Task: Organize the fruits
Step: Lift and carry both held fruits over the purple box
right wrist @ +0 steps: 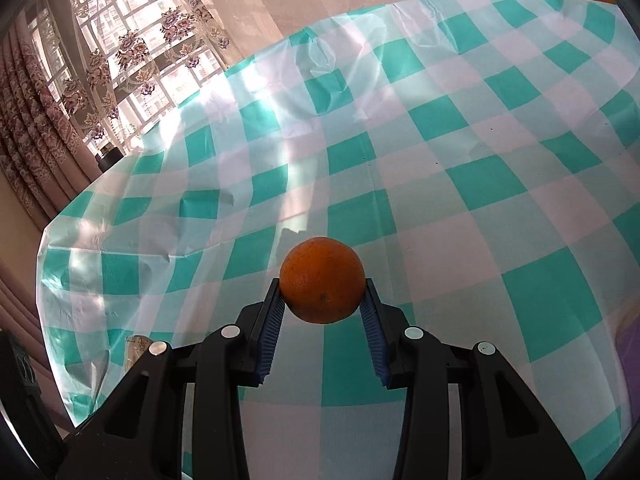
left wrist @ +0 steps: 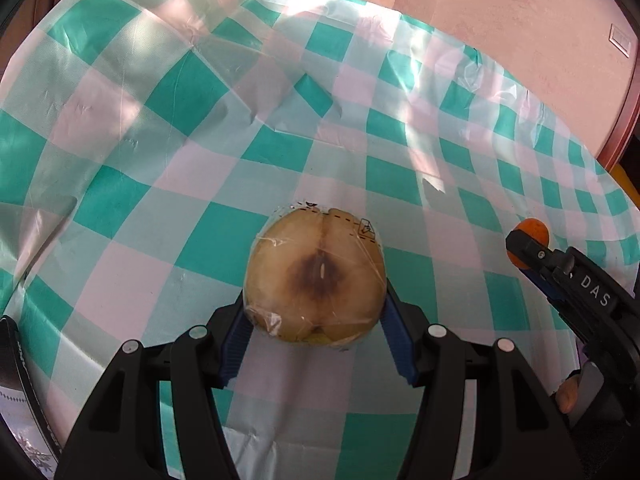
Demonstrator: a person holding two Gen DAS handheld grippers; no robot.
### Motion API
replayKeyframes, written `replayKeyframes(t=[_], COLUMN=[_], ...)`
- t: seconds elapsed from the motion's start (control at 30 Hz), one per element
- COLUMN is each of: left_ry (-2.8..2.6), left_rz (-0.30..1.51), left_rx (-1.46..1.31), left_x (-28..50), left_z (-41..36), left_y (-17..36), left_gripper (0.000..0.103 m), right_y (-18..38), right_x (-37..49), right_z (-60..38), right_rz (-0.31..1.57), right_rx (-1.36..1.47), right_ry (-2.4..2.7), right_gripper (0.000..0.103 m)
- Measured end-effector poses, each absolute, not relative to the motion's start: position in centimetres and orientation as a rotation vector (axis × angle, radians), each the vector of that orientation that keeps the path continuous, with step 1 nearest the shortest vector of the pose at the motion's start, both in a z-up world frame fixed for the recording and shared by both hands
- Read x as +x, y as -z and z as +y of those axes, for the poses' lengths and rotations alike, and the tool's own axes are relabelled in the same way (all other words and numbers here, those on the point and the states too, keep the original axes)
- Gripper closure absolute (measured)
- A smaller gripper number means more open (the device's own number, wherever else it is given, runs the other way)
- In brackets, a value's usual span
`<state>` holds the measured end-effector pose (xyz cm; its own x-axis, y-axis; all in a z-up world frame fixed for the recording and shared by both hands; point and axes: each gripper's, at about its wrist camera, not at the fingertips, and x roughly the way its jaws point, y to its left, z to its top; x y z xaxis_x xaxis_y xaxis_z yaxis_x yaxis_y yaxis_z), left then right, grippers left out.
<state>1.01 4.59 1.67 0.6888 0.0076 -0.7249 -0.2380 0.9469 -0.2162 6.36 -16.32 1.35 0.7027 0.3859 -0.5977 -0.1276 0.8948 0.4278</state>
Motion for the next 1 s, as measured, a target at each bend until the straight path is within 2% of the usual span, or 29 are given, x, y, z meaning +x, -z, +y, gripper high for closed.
replayKeyframes(t=[0.37,1.0], left_ry=[-0.079,-0.049], left_rz=[0.791,0.770], left_rx=[-0.177,-0.080], left_x=[-3.7,-6.4], left_z=[2.3,0.2], left_y=[-1.9,-2.3], left_gripper=[0.044,0.044], right_y=[-1.3,-1.9], right_x=[-1.8,-6.1], right_z=[-17.3,-17.3], right_rz=[0.774,0.786], right_rx=[0.238,0.116], right_ry=[-0.261,-0.278], right_gripper=[0.064,0.064])
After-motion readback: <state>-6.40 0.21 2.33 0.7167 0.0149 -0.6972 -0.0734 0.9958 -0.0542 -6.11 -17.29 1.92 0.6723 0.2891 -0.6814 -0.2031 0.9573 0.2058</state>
